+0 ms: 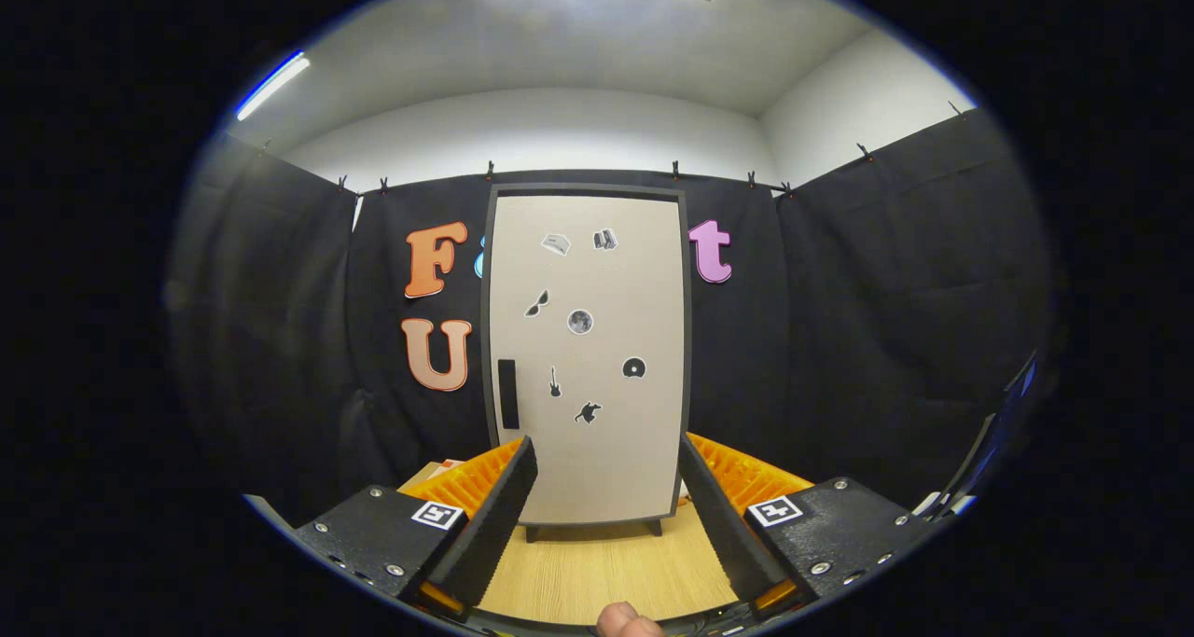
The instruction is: Open the shoe cabinet door, grab the shoes and put them into the shoe cabinet, then close the shoe cabinet door.
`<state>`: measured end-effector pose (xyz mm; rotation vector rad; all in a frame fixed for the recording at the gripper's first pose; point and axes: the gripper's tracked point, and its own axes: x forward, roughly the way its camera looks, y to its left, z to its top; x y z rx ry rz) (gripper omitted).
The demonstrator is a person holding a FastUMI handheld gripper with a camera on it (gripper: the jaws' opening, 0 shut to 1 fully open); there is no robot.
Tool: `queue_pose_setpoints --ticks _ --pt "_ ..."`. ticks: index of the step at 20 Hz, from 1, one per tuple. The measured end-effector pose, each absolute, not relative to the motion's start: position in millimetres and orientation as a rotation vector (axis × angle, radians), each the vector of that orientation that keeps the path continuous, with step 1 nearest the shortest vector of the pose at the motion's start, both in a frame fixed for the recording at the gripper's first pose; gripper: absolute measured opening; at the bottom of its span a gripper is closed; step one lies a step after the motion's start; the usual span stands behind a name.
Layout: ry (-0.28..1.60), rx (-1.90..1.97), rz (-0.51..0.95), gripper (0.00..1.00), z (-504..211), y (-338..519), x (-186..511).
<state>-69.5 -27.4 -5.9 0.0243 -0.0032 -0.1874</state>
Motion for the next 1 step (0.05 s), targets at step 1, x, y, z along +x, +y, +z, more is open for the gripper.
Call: queue_pose_setpoints --ticks 1 --pt "-0.005 0.019 -0.186 0.95 -5.0 -26.6 -69.0"
